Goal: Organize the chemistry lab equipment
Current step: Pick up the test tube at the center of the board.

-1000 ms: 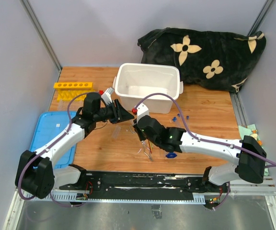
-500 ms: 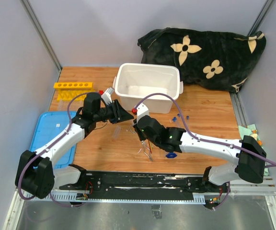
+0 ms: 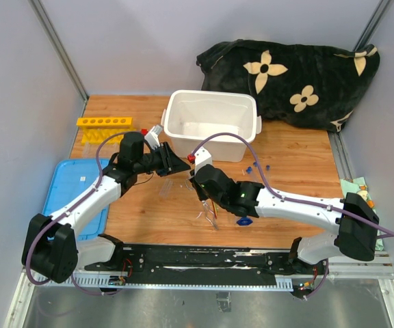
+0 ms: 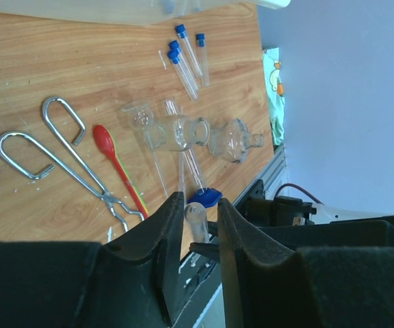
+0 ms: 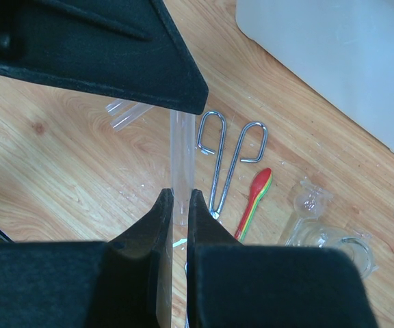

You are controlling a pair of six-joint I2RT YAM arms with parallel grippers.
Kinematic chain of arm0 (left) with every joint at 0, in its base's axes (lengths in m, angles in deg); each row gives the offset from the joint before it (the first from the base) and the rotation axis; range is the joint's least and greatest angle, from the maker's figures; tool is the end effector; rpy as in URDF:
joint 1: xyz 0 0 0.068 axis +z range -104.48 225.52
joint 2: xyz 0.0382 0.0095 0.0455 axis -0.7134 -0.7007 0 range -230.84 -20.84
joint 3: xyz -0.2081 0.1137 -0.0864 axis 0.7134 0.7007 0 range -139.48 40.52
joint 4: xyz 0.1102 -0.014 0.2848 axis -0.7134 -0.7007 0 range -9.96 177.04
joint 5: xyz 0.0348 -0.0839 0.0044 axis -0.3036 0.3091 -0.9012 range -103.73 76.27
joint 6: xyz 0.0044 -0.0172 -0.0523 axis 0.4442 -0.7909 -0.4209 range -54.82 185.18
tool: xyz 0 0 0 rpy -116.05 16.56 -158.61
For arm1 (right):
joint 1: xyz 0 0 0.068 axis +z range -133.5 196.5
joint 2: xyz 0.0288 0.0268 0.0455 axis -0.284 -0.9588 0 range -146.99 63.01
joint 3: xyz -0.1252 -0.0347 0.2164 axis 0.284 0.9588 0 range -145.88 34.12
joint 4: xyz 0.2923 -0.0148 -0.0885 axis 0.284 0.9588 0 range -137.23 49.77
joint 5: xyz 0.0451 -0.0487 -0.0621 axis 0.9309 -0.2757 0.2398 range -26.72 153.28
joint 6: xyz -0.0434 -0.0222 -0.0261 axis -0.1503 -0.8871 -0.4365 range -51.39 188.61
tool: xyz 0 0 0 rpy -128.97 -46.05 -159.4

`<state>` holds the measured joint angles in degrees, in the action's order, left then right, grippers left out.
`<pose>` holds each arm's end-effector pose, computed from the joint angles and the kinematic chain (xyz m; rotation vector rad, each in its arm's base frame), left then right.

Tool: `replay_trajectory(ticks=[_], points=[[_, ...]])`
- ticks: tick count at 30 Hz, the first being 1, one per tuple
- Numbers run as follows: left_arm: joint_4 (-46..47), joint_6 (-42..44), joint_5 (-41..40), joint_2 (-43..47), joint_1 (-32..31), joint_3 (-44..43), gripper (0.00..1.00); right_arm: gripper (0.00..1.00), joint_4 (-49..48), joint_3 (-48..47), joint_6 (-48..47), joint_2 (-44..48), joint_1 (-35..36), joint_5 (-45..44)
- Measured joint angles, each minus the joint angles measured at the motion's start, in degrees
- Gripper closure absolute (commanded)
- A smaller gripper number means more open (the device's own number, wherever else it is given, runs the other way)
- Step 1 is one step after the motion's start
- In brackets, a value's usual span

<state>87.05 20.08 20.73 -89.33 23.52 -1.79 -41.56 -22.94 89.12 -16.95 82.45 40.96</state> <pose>0.2827 -0.1371 0.2182 -0.0240 2.2117 -1.3087 0.1620 0.3278 0.2423 -0.5725 1.9922 0.5417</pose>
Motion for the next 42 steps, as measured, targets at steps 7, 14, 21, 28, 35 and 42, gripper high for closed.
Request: replay_trajectory(ticks=[7, 14, 21, 28, 35, 42], points=[[0.02, 0.04, 0.15, -0.24, 0.00, 0.00, 0.68, 0.99, 0.00, -0.07, -0.02, -0.22, 0.00, 0.00], [-0.04, 0.04, 0.20, -0.68, -0.33, 0.00, 0.69, 0.99, -0.02, -0.33, -0.02, -0.59, 0.00, -0.02], [-0.17, 0.26, -0.02, -0.74, -0.35, 0.00, 0.72, 0.99, -0.02, -0.44, -0.02, -0.94, 0.00, -0.04], [-0.37, 0.81, -0.37, -0.79, -0.35, 0.00, 0.87, 1.00, -0.04, -0.44, 0.00, -0.96, 0.00, -0.22], [-0.42, 1.07, -0.42, -0.79, -0.35, 0.00, 0.97, 0.92, -0.02, -0.44, -0.02, -0.98, 0.00, -0.20], [-0.59, 1.33, -0.92, -0.79, -0.61, 0.00, 1.00, 0.65, -0.02, -0.44, -0.24, -0.92, 0.02, 0.20]])
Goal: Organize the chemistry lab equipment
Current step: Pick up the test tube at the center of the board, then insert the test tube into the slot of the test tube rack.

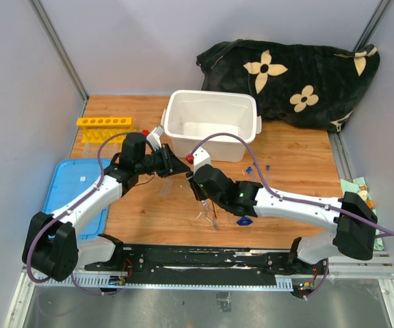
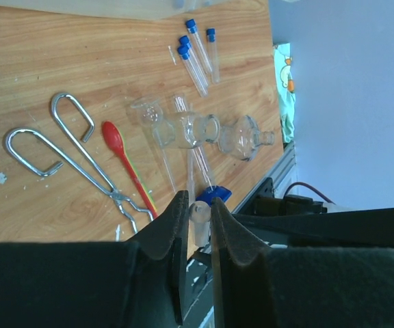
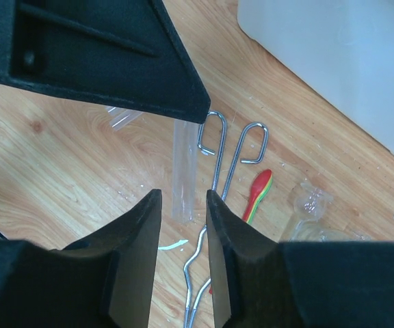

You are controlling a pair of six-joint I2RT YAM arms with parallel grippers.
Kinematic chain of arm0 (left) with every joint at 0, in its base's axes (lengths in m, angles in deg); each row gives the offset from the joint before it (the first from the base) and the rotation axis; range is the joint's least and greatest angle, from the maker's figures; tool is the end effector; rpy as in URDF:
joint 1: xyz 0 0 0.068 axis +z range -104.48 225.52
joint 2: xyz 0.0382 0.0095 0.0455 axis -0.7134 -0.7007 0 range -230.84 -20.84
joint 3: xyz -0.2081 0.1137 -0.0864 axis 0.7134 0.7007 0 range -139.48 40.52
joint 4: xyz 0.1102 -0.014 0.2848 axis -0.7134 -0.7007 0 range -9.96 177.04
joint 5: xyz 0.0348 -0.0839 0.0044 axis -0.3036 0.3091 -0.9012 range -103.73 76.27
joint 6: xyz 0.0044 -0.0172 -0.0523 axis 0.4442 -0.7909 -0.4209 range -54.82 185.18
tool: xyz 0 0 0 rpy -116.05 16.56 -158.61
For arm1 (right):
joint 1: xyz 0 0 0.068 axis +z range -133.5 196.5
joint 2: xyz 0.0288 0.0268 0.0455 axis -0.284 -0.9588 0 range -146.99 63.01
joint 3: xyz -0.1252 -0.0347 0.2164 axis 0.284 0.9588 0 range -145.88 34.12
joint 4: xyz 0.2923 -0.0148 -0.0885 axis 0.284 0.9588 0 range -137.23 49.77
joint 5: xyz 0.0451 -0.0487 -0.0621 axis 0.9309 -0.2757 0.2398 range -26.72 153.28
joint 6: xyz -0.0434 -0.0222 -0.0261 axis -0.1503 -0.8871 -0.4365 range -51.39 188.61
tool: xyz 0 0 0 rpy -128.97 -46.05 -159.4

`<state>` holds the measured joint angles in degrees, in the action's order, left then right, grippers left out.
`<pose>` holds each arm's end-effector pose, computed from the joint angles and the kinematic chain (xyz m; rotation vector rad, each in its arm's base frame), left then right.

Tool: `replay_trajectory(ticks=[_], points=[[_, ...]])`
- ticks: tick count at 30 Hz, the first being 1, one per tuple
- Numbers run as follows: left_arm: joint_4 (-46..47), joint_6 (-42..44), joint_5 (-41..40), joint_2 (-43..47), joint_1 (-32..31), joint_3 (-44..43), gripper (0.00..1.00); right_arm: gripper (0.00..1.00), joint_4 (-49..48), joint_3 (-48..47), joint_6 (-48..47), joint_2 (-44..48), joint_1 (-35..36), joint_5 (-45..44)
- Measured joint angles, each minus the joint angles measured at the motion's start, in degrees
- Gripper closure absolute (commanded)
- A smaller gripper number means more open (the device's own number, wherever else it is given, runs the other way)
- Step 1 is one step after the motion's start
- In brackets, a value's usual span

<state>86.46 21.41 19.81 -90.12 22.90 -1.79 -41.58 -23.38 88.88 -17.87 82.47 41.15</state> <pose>0.2825 -0.1402 0.2130 -0.0088 2.2313 -1.2819 0.1630 0.3306 0.2397 -0.5833 1.9969 0.5365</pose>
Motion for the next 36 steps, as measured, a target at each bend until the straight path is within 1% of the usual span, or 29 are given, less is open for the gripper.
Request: replay_trajectory(ticks=[6, 11, 16, 21, 22, 24, 30, 32, 36], points=[[-2.89, 2.12, -2.51, -0.17, -0.09, -0.42, 1.00, 0.63, 0.44, 0.00, -1.16, 1.97, 1.64, 0.02], [-8.28, 6.21, -8.50, -0.87, -0.15, -3.91, 1.00, 0.63, 2.21, 0.02, -1.99, 6.01, 4.35, -0.13], [-14.38, 12.52, -20.70, -1.16, -0.15, -10.82, 1.00, 0.64, 2.82, 2.08, -2.08, 11.76, 5.18, -1.66], [-17.29, 20.24, -38.14, -1.18, 0.33, -17.05, 1.00, 0.64, 3.96, 5.81, -1.62, 14.95, 5.18, -4.17], [-17.29, 21.40, -40.19, -1.16, 0.72, -17.53, 1.00, 0.64, 4.33, 6.43, -1.44, 15.17, 5.18, -4.50], [-17.11, 23.82, -42.75, -1.09, 3.13, -18.14, 1.00, 0.64, 5.03, 7.23, -1.20, 15.39, 5.18, -5.09], [-15.78, 27.78, -44.89, -1.95, 17.20, -18.86, 1.00, 0.65, 6.05, 8.28, -0.98, 15.82, 5.18, -6.91], [-14.99, 28.52, -46.53, -3.37, 19.85, -19.89, 1.00, 0.65, 6.19, 8.59, -1.03, 16.15, 5.18, -7.50], [-11.47, 28.98, -49.05, -6.82, 21.88, -21.24, 1.00, 0.65, 6.23, 8.72, -1.05, 16.20, 5.18, -8.20]])
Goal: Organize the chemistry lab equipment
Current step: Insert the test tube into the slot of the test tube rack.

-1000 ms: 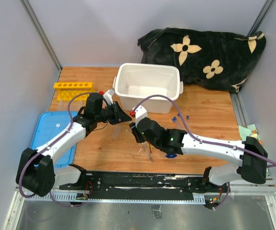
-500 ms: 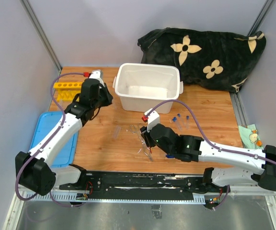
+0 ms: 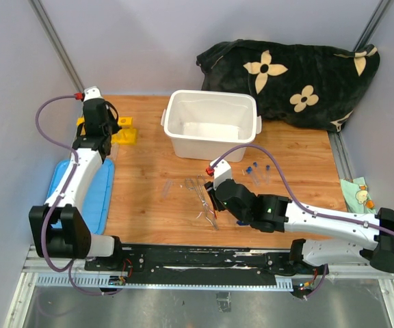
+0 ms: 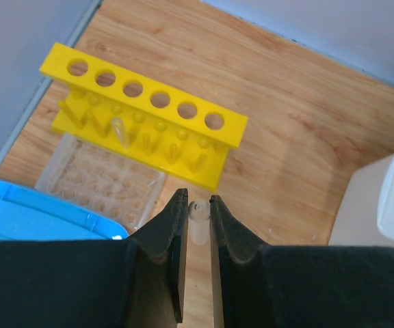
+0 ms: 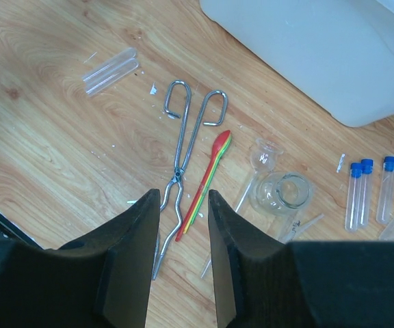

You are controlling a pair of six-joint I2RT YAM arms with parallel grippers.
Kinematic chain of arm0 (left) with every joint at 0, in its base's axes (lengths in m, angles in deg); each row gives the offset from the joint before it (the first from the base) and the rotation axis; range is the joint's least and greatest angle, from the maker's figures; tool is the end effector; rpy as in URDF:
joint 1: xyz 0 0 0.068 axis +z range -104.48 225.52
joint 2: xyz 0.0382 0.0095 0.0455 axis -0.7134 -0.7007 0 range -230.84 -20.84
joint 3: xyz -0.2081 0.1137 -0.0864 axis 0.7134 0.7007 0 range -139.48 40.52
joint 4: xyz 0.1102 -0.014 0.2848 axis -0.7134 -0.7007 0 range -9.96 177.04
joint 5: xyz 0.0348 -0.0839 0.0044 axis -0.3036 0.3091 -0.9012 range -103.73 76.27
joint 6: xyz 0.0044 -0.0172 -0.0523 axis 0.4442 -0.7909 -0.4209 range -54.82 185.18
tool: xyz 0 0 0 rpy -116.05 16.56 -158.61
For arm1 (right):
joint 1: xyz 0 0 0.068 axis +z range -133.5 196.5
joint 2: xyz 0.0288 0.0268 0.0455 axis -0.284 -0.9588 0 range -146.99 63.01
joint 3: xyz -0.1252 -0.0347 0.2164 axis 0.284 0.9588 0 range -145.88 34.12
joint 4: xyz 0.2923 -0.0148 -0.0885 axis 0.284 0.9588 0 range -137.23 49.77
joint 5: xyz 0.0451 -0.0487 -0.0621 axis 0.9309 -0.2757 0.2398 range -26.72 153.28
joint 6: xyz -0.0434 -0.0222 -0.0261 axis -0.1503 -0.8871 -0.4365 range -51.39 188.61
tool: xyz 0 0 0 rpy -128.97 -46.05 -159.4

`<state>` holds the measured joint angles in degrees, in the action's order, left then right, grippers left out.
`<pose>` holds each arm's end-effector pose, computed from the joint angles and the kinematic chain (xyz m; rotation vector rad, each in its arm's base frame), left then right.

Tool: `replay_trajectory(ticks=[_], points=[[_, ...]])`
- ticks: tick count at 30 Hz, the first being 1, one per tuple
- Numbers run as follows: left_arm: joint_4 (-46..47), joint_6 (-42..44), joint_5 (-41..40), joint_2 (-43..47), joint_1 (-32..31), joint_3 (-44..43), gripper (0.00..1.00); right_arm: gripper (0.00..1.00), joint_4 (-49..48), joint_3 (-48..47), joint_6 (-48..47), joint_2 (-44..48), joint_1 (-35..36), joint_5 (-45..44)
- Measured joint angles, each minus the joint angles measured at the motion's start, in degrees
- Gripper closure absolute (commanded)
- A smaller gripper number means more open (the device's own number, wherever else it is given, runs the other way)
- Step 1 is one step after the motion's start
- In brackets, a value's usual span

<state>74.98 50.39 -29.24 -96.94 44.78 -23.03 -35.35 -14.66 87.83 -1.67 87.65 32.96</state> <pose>0.3598 0.0054 0.2984 -0.4135 1.9413 0.0955 0.1173 0.2847 0.2611 -0.5786 1.9312 0.4717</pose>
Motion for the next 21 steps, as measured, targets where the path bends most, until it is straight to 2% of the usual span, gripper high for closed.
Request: replay_trajectory(ticks=[13, 21], points=[[13.57, -0.02, -4.63, -12.09, 4.35, -0.09, 1.00, 0.64, -0.04, 1.09, -0.07, -0.72, -0.02, -1.81], [20.98, 0.61, -6.54, -14.75, 5.73, 0.31, 1.00, 0.64, -0.13, 1.09, -0.48, -2.45, -0.87, -1.62]])
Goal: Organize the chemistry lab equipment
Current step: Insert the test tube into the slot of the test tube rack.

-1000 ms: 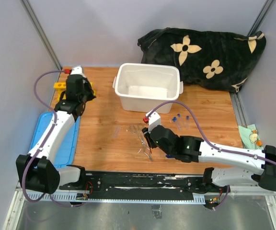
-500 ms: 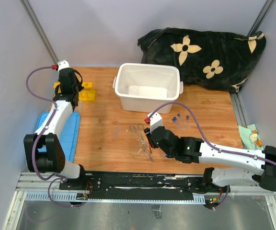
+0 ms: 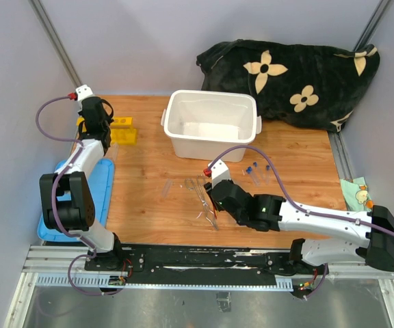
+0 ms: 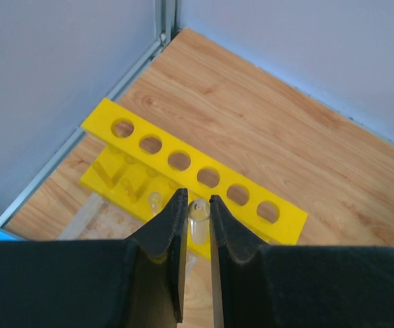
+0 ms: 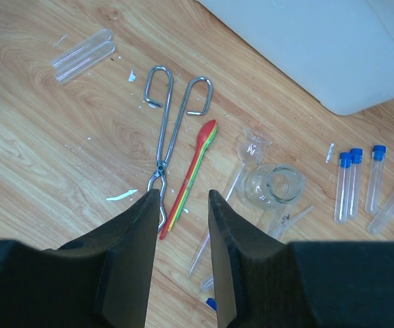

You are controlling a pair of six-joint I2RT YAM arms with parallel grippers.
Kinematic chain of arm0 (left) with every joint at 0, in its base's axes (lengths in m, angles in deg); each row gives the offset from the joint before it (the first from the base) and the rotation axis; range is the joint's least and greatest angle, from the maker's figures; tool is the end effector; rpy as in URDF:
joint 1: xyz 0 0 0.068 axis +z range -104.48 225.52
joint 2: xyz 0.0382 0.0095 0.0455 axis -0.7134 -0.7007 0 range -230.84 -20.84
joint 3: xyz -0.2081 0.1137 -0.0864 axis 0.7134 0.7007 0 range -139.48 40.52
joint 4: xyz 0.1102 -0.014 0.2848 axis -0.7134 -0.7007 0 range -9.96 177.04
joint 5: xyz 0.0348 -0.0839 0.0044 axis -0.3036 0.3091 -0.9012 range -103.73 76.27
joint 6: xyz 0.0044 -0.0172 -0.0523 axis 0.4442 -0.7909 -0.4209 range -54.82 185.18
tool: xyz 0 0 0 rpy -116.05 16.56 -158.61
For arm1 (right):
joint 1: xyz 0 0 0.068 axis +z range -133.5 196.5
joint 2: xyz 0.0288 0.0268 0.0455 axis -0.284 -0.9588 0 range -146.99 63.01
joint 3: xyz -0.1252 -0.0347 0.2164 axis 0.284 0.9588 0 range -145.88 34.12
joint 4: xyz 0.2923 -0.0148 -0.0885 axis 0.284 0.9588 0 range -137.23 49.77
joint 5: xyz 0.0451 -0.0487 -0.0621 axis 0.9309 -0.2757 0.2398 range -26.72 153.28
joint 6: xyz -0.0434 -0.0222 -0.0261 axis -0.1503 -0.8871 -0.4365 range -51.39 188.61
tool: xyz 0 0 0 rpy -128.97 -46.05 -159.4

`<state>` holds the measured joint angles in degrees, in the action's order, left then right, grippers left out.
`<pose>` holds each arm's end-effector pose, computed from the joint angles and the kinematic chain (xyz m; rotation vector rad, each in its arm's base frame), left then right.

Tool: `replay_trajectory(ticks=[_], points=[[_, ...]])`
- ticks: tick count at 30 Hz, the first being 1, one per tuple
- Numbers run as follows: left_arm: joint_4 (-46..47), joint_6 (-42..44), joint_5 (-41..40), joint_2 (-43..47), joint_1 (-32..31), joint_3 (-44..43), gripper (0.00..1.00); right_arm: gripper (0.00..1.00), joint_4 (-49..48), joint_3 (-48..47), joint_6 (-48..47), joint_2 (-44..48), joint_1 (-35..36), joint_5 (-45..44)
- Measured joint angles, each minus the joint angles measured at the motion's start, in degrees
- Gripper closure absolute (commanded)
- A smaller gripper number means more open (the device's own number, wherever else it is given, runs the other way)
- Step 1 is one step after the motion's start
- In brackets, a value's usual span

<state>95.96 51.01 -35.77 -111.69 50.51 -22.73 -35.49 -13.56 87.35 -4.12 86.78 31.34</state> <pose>0.4102 0.0500 0.2394 -0.5665 1.7926 0.2547 0.1238 0.2863 0.2418 -0.5852 1.9622 0.3860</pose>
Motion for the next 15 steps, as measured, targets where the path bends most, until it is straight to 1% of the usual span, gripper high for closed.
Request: replay_trajectory(ticks=[7, 15], points=[[5.68, 1.16, -0.74, -1.29, 0.09, 0.35, 1.00, 0.64, -0.68, 0.07, -0.02, -0.17, -1.33, 0.52], [6.93, 1.92, -1.20, -4.00, 0.11, 0.35, 1.00, 0.64, -1.18, 0.55, 0.00, -0.17, -2.60, 1.18]])
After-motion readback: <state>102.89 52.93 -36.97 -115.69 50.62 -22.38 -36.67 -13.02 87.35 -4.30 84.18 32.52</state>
